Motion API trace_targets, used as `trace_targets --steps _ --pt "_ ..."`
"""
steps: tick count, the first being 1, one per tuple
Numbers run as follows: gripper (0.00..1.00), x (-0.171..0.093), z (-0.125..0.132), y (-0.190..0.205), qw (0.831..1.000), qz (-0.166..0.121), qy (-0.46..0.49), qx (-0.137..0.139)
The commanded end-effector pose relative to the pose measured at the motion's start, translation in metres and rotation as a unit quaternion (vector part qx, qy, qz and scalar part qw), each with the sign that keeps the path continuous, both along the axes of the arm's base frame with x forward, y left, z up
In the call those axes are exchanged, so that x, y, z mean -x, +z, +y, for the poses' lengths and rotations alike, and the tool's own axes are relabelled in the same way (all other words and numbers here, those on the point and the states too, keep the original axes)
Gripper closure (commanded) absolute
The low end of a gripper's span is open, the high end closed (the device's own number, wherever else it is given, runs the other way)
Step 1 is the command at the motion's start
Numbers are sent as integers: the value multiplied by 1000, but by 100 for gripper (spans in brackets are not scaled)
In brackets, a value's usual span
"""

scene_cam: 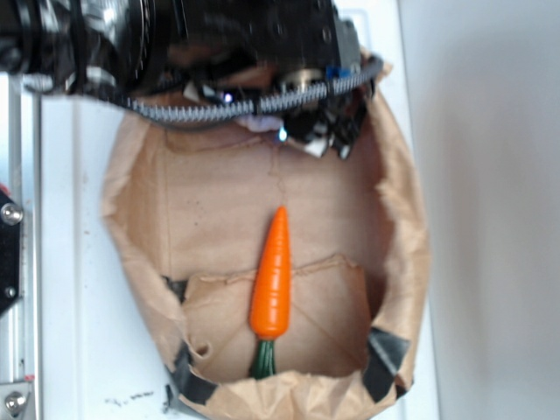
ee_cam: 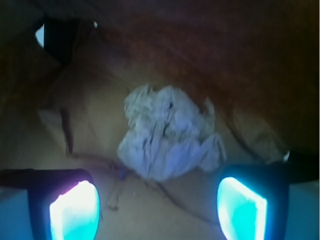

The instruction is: Grab the white paper.

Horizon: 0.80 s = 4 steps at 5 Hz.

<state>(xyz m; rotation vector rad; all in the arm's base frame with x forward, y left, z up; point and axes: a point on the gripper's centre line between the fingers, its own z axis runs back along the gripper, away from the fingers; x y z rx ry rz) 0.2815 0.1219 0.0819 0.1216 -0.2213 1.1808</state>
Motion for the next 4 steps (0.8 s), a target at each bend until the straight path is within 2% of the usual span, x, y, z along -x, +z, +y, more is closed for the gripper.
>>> trace_targets --steps 1,2,3,4 --pt "0 3 25 11 998 -27 20 -53" --pt "0 6 22 4 995 -32 14 -97" --pt "0 6 21 -3 993 -36 14 -112" --pt "0 -3 18 -15 995 -11 14 -102"
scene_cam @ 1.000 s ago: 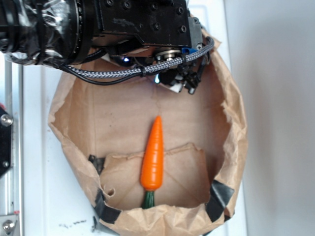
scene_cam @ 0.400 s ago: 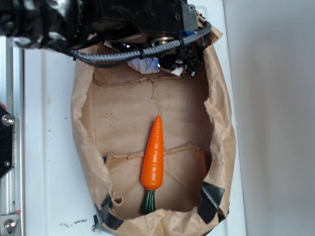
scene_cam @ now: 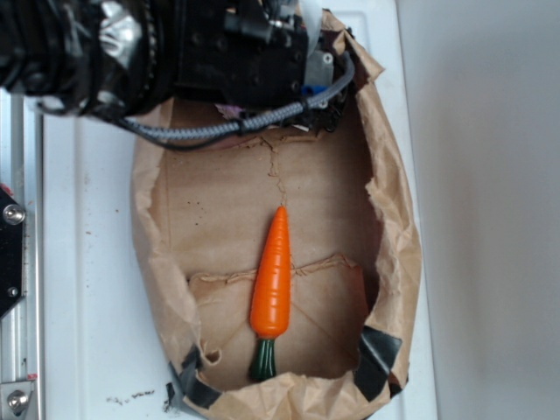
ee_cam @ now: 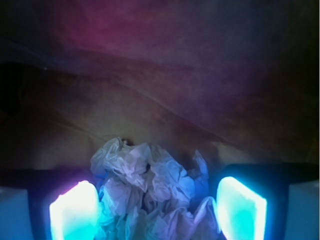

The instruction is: Grab the white paper.

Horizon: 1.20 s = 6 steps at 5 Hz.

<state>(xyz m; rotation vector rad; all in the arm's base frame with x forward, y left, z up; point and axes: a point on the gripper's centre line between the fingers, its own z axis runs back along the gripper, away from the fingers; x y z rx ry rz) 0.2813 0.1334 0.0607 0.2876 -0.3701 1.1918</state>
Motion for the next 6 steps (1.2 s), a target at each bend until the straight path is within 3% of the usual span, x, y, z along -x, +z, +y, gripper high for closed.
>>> trace_targets --steps 1,2,4,5,6 --pt "5 -5 2 5 1000 3 7 -16" --pt "100 -6 6 6 1000 6 22 -11" --pt "100 0 6 12 1000 -13 19 -19" --pt "100 11 1 38 998 8 -38 51" --pt "100 20 -8 80 985 31 -83 146"
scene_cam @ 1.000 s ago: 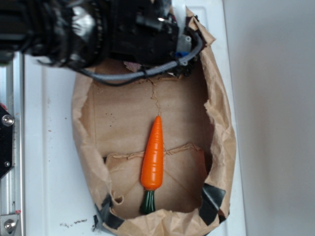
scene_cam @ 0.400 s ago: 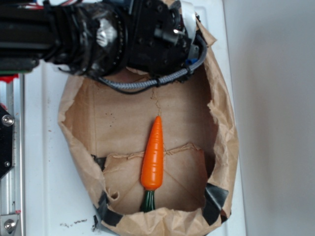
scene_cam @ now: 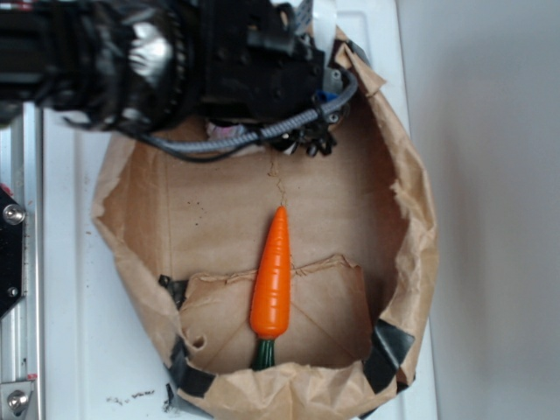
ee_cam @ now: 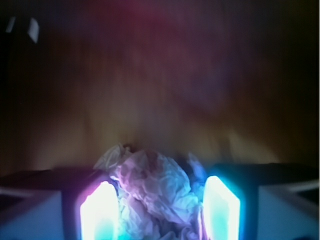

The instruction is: Grab the white paper.

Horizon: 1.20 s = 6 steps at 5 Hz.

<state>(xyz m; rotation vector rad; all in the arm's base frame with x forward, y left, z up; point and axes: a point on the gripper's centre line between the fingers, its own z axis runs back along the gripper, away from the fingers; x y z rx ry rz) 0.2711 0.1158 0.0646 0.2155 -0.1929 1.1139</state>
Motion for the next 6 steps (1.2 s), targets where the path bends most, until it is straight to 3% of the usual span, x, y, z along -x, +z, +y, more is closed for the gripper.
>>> trace_targets --steps 1,2,3,4,5,6 --pt "100 11 7 102 991 -31 -46 125" --pt "100 12 8 117 986 -20 -67 152" --pt "100 13 0 130 963 48 -164 207" --pt "100 17 -16 143 952 56 -205 220" --pt "100 22 -35 154 960 -19 -206 187" --pt "100 27 -47 155 954 -79 -229 175"
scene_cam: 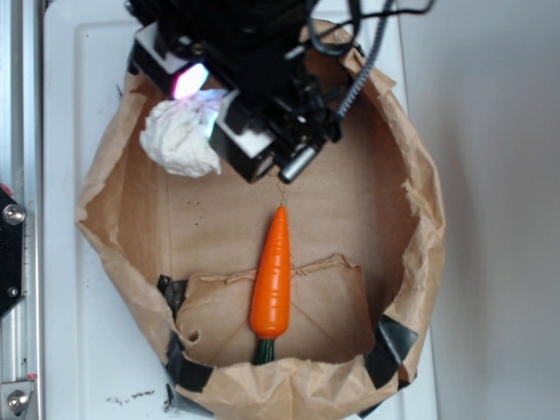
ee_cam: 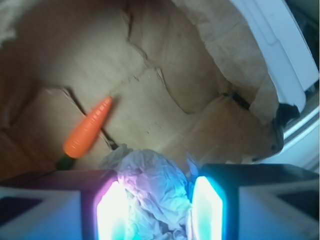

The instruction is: Grab the white paper.

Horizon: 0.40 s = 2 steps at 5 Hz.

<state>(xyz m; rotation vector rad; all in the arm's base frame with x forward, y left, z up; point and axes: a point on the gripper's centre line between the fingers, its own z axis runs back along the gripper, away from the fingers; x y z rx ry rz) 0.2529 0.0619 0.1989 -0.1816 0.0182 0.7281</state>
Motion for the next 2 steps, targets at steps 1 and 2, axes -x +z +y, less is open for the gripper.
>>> trace_targets --steps 1,2 --pt "100 11 -8 23 988 -151 -22 -10" --pt "100 7 -15 18 986 -162 -26 -27"
